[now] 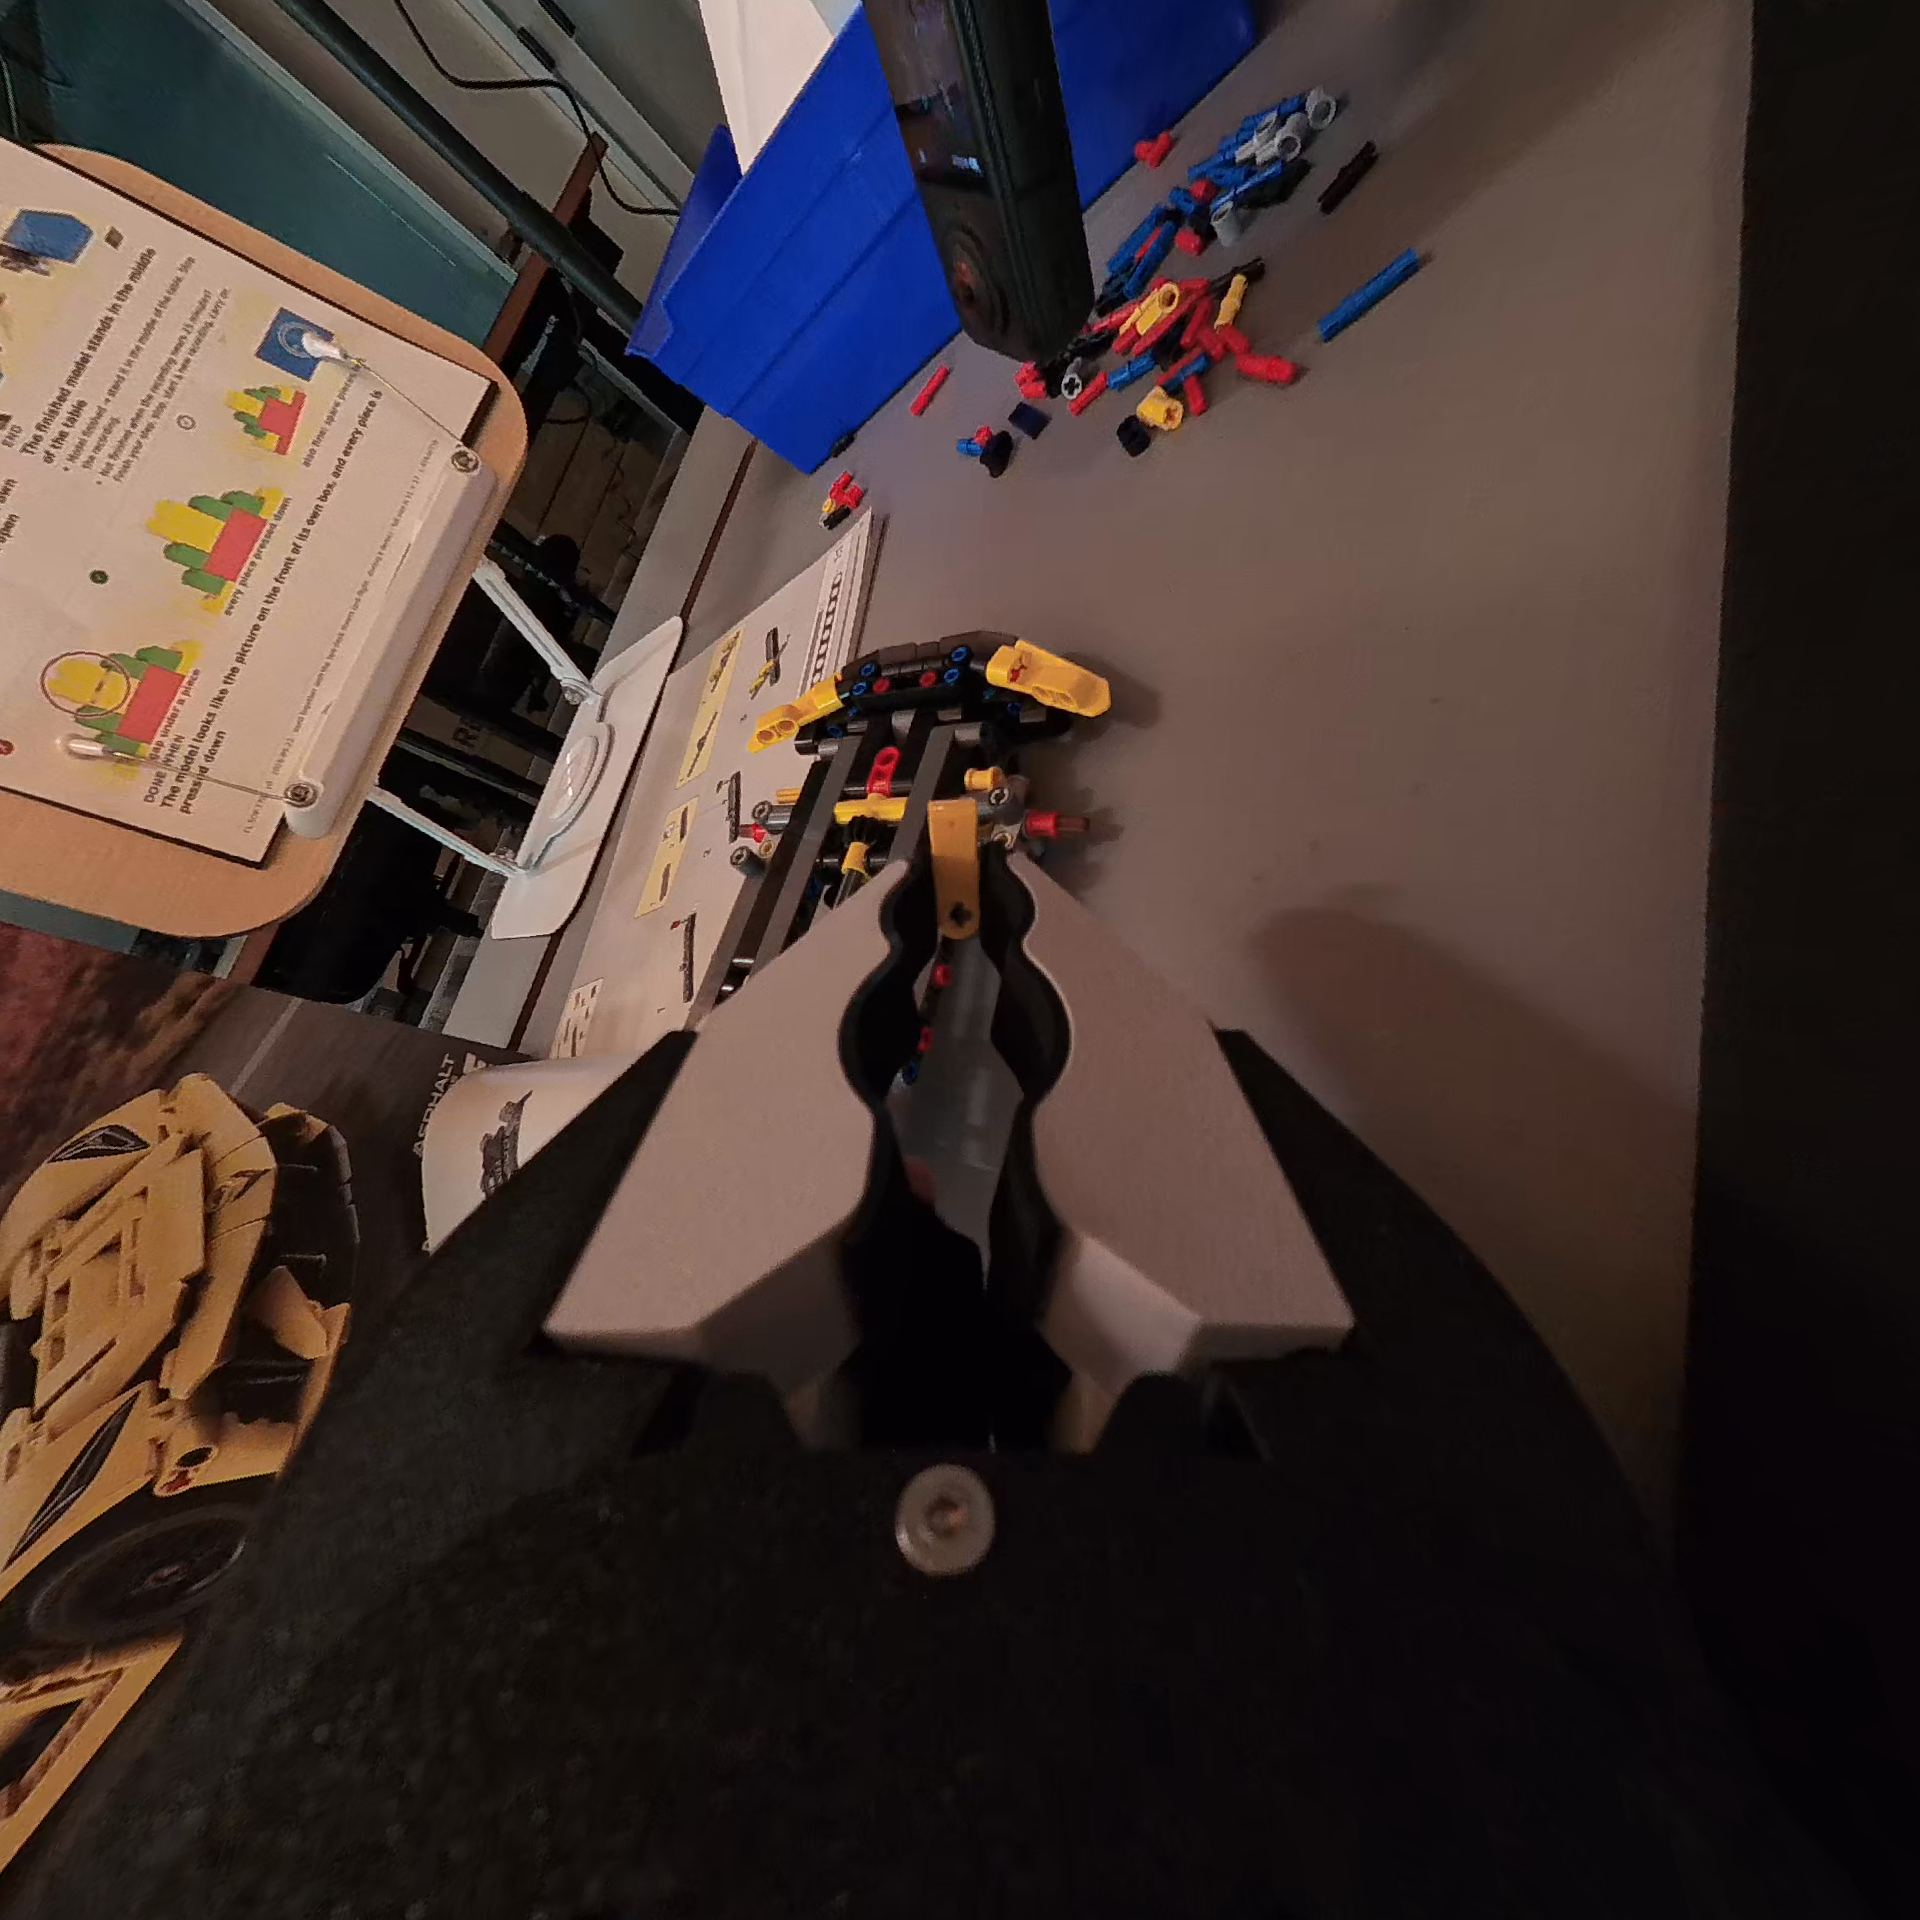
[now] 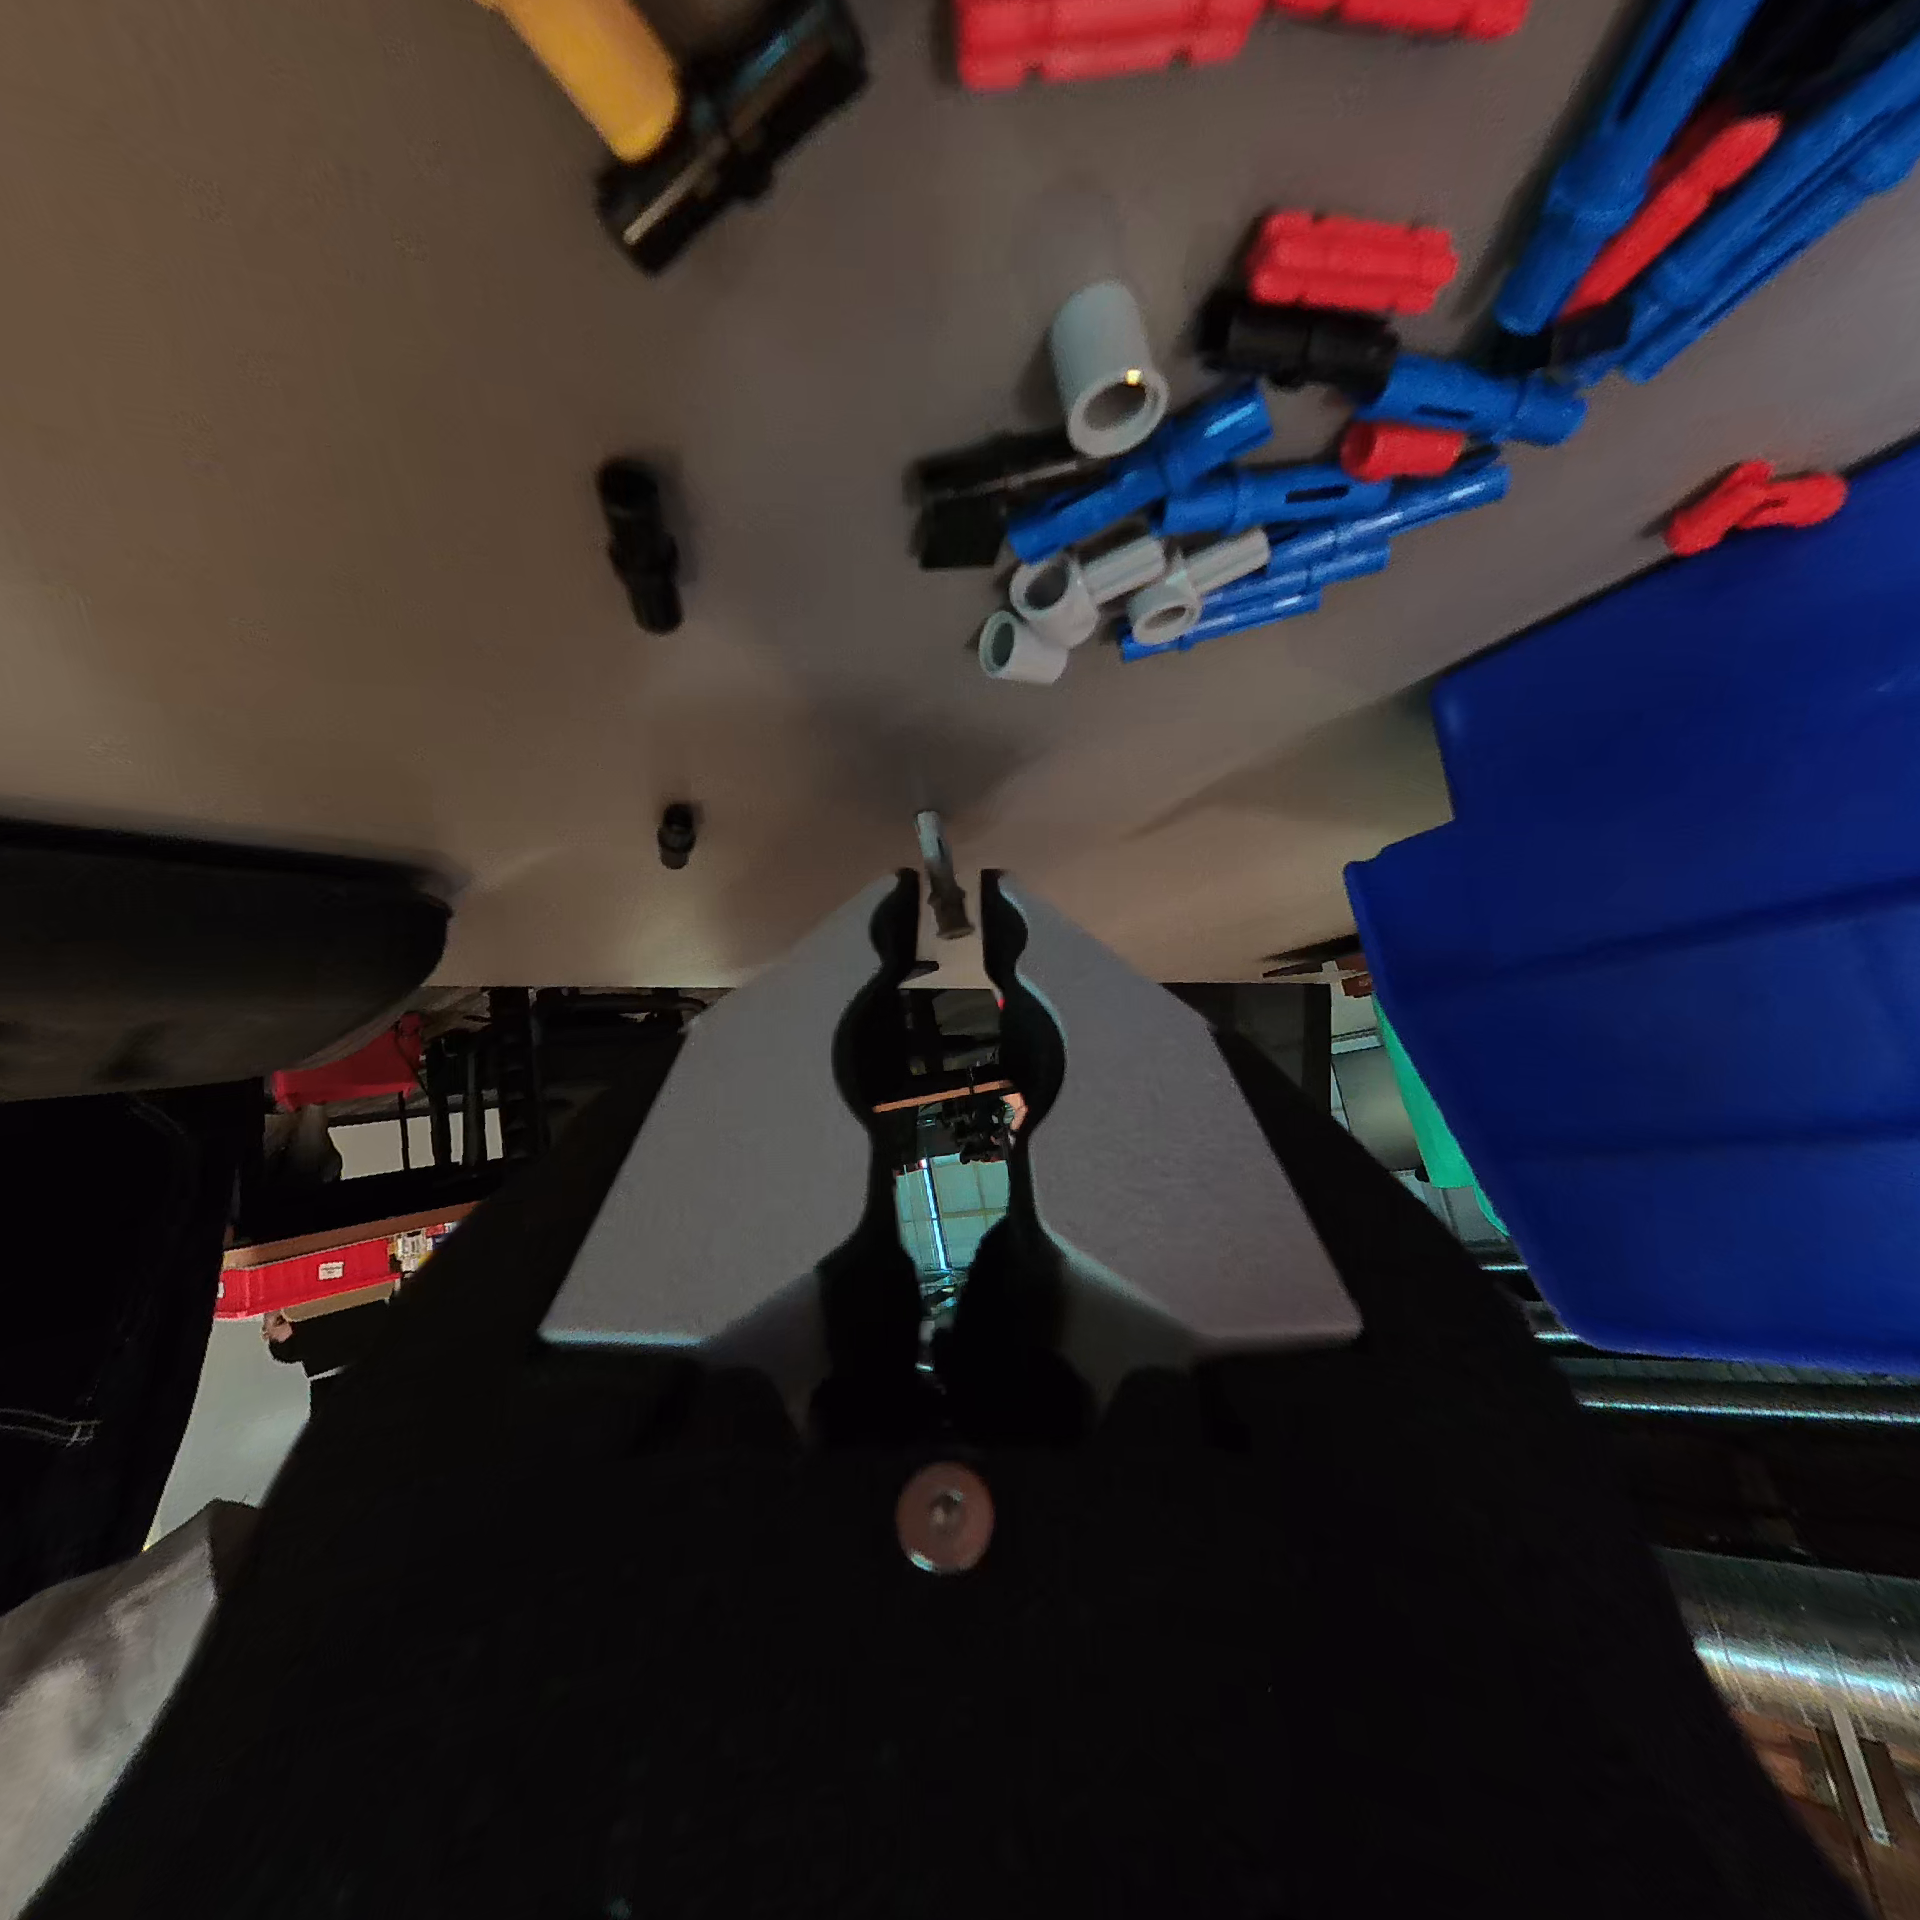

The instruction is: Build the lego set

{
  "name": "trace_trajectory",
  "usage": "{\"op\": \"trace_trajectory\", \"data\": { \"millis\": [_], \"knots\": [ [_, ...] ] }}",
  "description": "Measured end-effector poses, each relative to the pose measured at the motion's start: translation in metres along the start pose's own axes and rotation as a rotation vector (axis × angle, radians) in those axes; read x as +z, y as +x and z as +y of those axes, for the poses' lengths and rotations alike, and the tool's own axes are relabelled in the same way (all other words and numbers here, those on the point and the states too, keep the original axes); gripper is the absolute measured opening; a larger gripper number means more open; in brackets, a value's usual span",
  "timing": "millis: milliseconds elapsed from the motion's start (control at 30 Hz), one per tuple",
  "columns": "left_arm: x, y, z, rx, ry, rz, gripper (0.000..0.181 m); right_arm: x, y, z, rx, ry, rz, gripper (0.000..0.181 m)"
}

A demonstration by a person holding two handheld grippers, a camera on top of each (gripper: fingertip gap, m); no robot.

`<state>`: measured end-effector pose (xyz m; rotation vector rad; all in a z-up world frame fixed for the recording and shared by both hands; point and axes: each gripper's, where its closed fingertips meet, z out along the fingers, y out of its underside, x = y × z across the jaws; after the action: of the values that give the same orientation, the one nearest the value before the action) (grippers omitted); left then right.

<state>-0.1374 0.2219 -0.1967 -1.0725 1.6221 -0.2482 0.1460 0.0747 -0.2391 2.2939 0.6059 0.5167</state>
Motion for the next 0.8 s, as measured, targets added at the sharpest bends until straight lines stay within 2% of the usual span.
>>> {"op": "trace_trajectory", "data": {
  "millis": [167,300,400,467,567,667,733,800],
  "knots": [
    [0.000,0.001,0.000,0.002,-0.001,0.002,0.006,0.001,-0.003,0.000,-0.024,0.006,-0.001,0.017],
    [0.000,0.000,0.001,0.003,-0.002,0.000,0.006,-0.007,0.004,0.003,-0.046,0.102,0.022,0.021],
    [0.000,-0.002,0.002,0.002,-0.005,-0.006,0.006,-0.022,0.009,0.016,-0.045,0.283,0.007,0.028],
    [0.000,-0.003,0.002,0.000,-0.005,-0.008,0.006,-0.034,0.010,0.023,-0.026,0.471,-0.009,0.024],
    [0.000,-0.002,0.002,0.000,-0.005,-0.004,0.006,-0.035,0.012,0.034,0.015,0.711,-0.044,0.026],
    [0.000,-0.001,0.000,0.020,-0.002,-0.006,0.005,-0.030,0.010,0.026,0.052,0.976,-0.116,0.029],
    [-0.001,0.001,-0.001,0.037,0.000,-0.012,0.005,-0.023,0.003,0.018,0.079,1.061,-0.199,0.026],
    [-0.001,0.002,-0.001,0.041,-0.003,-0.010,0.006,-0.020,0.000,0.010,0.091,1.107,-0.216,0.026]
  ]
}}
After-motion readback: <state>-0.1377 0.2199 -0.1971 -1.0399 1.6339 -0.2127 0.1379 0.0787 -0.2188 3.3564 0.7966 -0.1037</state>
